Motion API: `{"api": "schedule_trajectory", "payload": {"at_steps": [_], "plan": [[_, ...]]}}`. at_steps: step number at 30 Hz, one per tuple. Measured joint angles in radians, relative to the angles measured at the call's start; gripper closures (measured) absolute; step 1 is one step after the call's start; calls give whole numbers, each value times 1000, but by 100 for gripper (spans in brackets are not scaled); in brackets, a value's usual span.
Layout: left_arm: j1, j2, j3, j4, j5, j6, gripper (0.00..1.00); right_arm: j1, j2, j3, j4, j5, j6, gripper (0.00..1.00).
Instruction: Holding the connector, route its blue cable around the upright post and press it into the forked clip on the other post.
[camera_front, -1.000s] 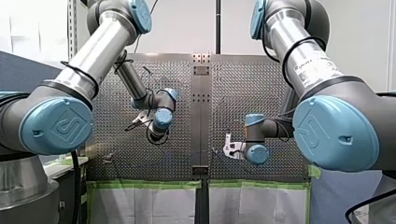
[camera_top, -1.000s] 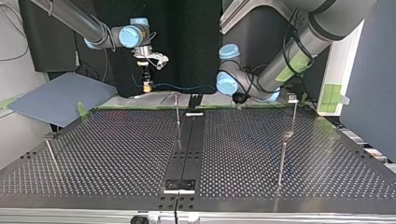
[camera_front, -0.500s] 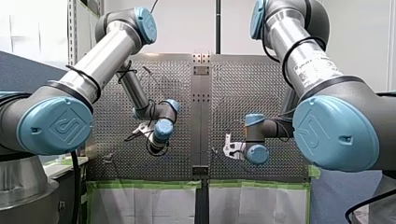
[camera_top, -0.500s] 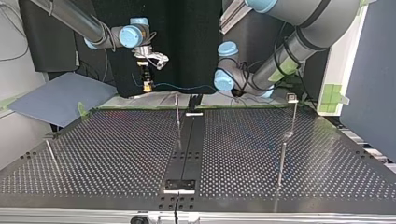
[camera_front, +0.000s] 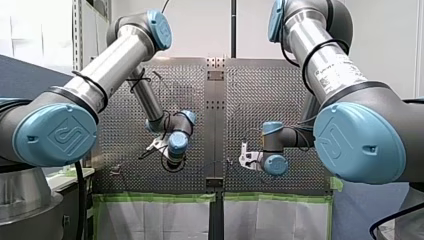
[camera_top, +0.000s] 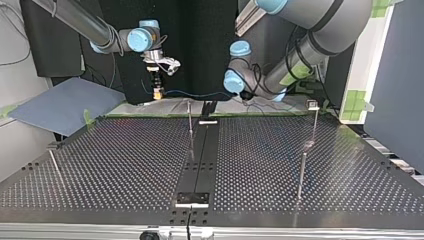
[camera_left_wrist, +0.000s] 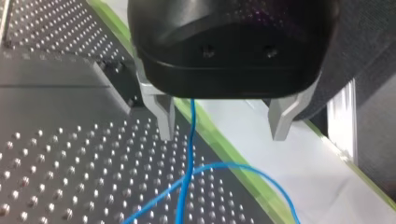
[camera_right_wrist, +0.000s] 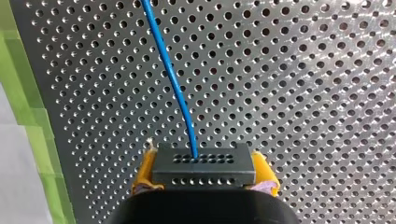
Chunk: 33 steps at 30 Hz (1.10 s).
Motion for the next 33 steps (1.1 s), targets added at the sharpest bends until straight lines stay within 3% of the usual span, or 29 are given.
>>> {"api": "schedule_trajectory", "payload": {"at_steps": [4, 13, 17, 24, 33], "plan": [[-9, -9, 2, 12, 31, -34, 0, -3, 0, -2, -1, -13, 1, 100], [-25, -14, 2, 74, 112, -115, 0, -4, 0, -10, 10, -83, 2, 100], [-29, -32, 6, 73, 145, -149, 0, -6, 0, -15, 19, -105, 4, 100], [-33, -77, 12, 75, 199, -213, 0, -8, 0, -18, 25, -112, 4, 100], [-27, -81, 32, 74, 277, -293, 0, -15, 0, -21, 32, -113, -1, 100]]}}
